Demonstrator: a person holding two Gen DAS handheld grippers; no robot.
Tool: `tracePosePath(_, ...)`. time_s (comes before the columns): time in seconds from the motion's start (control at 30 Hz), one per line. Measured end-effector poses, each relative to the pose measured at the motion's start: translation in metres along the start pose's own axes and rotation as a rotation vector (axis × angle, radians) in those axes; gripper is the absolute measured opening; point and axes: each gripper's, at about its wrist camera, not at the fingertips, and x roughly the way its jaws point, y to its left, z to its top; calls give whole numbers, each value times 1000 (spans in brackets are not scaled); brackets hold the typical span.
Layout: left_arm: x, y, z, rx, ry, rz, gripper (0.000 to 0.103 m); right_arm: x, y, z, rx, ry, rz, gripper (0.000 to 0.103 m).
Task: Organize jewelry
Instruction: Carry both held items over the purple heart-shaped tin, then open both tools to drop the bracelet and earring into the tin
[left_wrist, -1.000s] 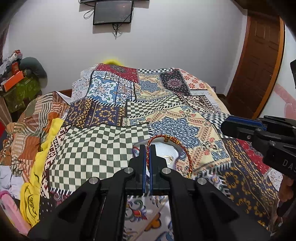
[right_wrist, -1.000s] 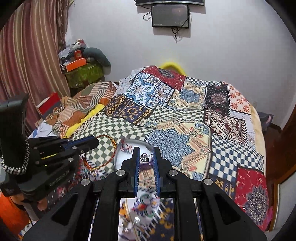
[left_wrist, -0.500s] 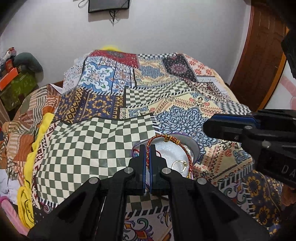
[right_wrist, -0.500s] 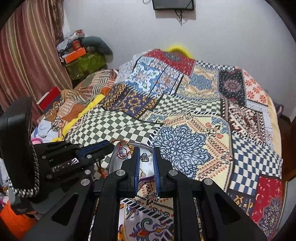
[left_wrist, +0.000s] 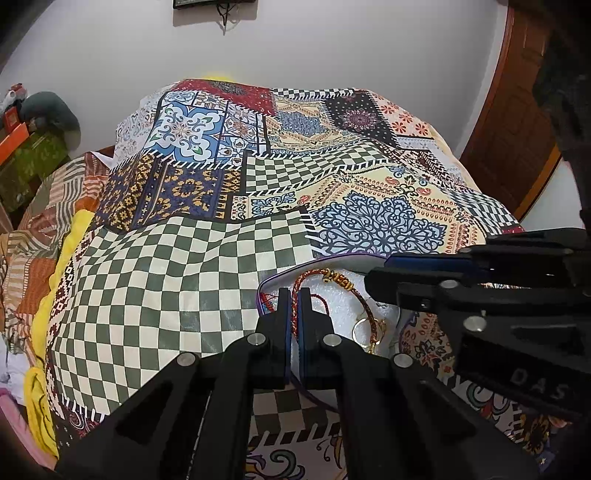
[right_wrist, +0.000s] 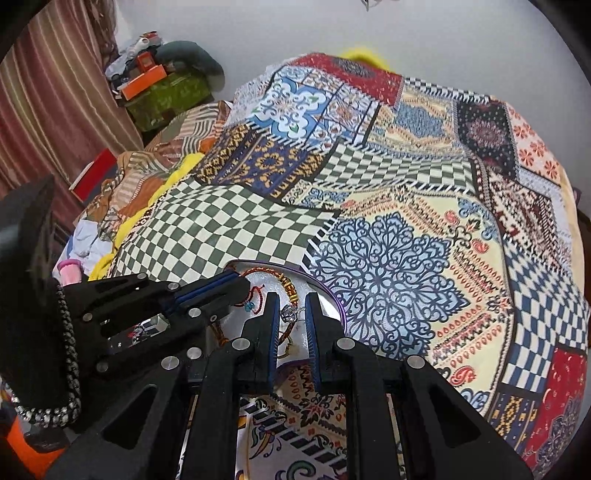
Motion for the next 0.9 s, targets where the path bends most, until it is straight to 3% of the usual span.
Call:
tracePosePath(0.6,-25,3,-5,13,-10,20,3,-8,11,-3,-59,-4,-83,13)
tracePosePath(0.73,-40,4,-9,20,-18,36,8,-20,19,-6,-99,-26,-118,14)
tracePosePath(0.9,-59,5,-13,19,-31,52,24,-40,29,-13,-125,-72,-149,35)
